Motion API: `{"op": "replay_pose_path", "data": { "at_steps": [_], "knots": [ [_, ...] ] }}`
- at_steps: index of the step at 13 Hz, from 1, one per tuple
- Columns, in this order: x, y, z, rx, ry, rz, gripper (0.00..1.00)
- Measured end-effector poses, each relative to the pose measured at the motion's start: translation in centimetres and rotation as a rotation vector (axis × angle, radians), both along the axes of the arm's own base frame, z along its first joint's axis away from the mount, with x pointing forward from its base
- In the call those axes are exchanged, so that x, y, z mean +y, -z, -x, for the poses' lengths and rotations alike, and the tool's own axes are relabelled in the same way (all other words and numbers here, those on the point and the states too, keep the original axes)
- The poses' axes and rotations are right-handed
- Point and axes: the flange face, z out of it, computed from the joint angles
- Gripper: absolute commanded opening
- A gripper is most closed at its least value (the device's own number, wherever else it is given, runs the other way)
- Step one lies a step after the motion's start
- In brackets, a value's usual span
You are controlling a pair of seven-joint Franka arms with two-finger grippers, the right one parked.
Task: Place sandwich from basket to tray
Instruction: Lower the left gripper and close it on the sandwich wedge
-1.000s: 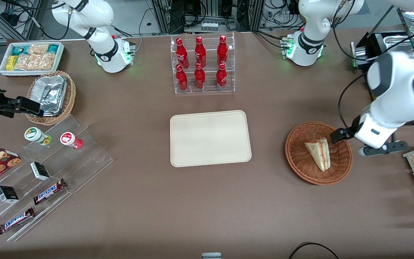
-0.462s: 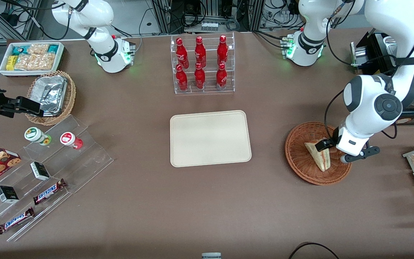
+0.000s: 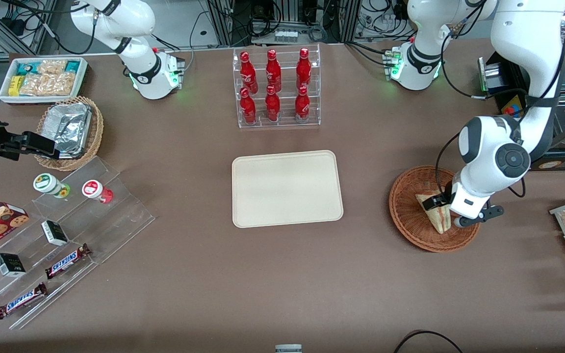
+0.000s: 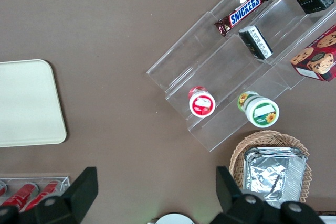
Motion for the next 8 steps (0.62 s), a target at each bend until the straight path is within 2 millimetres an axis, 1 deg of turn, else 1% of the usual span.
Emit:
{"op": "replay_pose_path", "data": {
  "at_steps": [1, 2, 3, 4, 6, 7, 8],
  "knots": [
    [0.0, 0.6, 0.0, 0.005, 0.000, 0.001, 0.78],
    [0.0, 1.2, 0.0, 0.009, -0.001, 0.001, 0.61],
    [0.0, 1.4, 0.1, 0.014, -0.001, 0.001, 0.47],
    [0.0, 1.6, 0.1, 0.017, -0.001, 0.001, 0.37],
    [0.1, 1.8, 0.3, 0.021, 0.005, -0.006, 0.07],
    [0.1, 1.9, 0.3, 0.022, 0.012, -0.013, 0.00],
    [0.1, 1.9, 0.3, 0.022, 0.018, -0.017, 0.00]
  ]
}}
